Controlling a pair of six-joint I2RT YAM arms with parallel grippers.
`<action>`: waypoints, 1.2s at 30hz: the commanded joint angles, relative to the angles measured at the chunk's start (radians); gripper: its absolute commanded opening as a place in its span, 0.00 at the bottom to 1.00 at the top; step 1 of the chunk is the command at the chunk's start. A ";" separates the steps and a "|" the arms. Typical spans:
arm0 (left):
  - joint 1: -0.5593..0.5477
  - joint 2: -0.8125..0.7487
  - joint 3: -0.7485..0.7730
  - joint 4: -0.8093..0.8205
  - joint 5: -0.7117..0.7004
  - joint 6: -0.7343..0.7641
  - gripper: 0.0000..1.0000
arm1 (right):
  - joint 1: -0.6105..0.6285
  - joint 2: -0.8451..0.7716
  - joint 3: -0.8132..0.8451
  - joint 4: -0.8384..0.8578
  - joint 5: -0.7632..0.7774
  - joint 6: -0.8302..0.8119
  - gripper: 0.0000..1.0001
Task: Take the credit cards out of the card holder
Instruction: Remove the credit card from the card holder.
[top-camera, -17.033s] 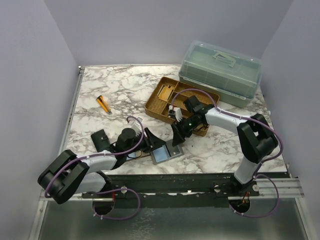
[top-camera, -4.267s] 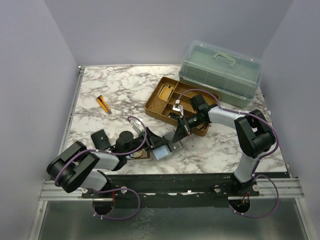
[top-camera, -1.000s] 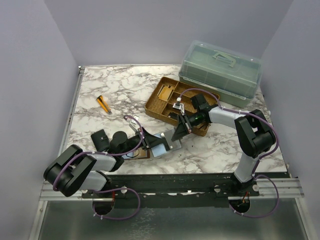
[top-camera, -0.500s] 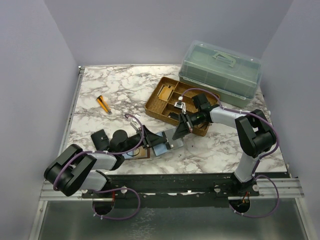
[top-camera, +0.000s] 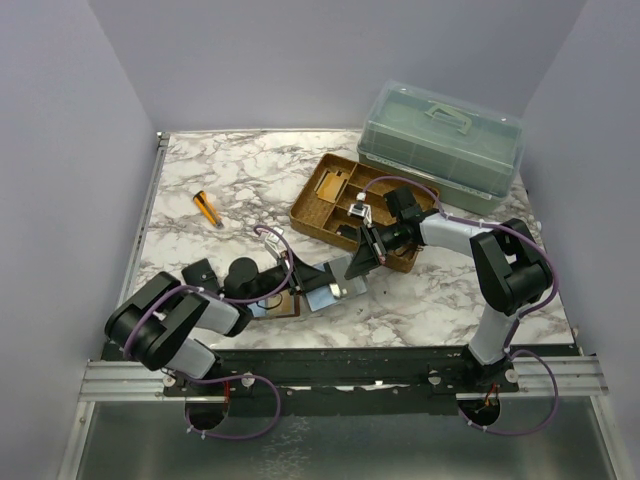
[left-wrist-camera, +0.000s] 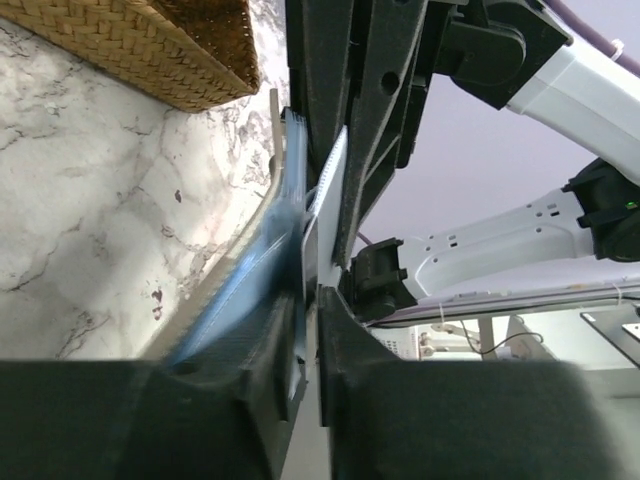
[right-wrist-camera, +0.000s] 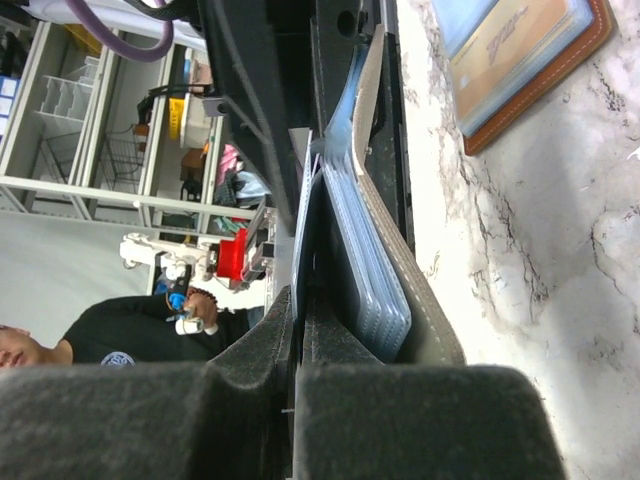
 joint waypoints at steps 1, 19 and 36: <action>0.004 0.042 0.016 0.064 0.032 -0.005 0.08 | 0.002 0.012 -0.004 0.017 -0.090 0.013 0.00; 0.054 -0.023 -0.083 0.067 0.062 0.033 0.00 | -0.001 0.000 0.002 -0.037 -0.030 -0.046 0.00; 0.110 -0.199 -0.136 -0.126 0.086 0.072 0.00 | -0.009 -0.026 0.002 -0.101 0.085 -0.126 0.00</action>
